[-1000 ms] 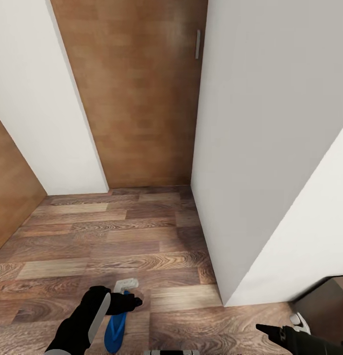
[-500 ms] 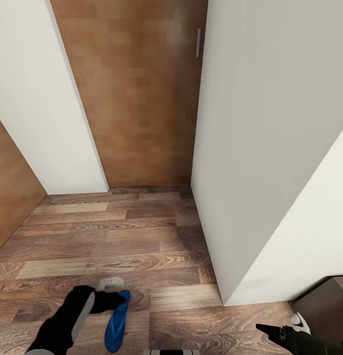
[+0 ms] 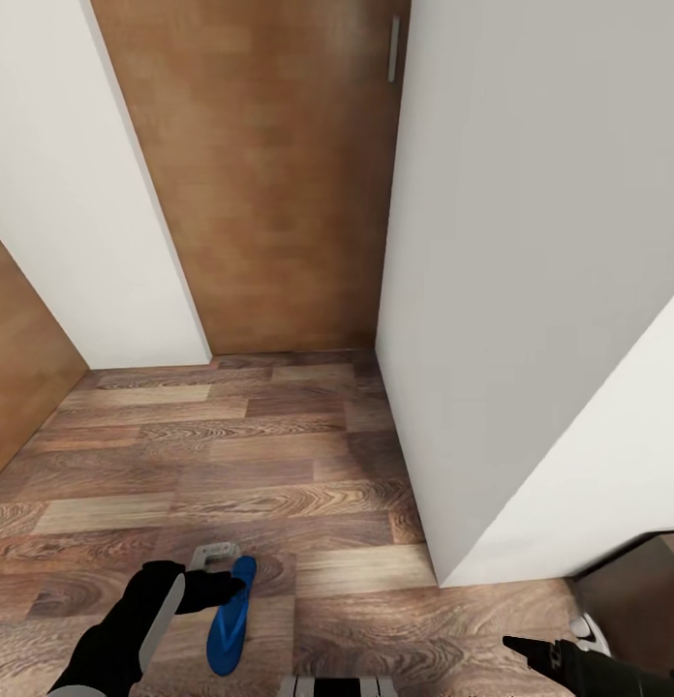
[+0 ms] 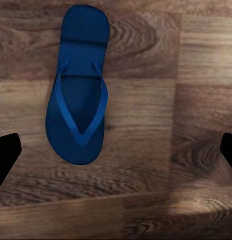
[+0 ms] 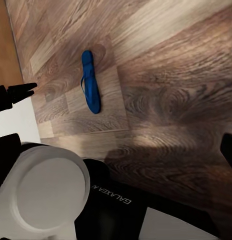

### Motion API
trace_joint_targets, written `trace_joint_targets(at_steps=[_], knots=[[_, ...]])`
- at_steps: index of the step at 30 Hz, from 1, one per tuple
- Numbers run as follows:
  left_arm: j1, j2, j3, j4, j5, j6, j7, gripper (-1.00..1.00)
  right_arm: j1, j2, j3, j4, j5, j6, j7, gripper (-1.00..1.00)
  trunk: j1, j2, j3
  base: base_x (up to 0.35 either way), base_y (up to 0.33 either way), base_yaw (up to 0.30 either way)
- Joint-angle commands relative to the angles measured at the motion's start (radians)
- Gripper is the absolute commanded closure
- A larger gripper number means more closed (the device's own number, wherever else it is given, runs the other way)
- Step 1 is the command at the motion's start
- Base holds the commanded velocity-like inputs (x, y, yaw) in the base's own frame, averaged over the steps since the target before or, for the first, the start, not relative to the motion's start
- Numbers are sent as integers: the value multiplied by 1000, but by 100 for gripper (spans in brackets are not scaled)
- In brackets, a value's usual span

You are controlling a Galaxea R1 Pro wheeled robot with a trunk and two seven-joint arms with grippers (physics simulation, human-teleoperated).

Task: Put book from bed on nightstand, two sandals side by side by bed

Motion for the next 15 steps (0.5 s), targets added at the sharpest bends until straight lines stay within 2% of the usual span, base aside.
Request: trace_joint_targets(at_steps=[1,5,8,10,13,15], knots=[[0,0,1,-1,6,5,0,-100,0,0,-1,-1,0,4,2,-100,0,-1,-5,0,0,0],[0,-2,1,-1,6,3,0,-100,0,0,-1,0,0,4,2,-100,2,-2,-20,0,0,0],[0,-4,-1,1,5,-20,0,-100,0,0,-1,0,0,4,2,-100,2,-2,-20,0,0,0],[0,-6,-3,2,5,-67,1,-100,0,0,-1,-1,0,4,2,-100,2,-2,-20,0,0,0],[0,-8,-3,8,4,-174,6,-100,0,0,-1,-1,0,4,2,-100,2,-2,-20,0,0,0],[0,-8,-4,17,4,-203,22,-100,0,0,-1,-1,0,4,2,-100,2,-2,-20,0,0,0]])
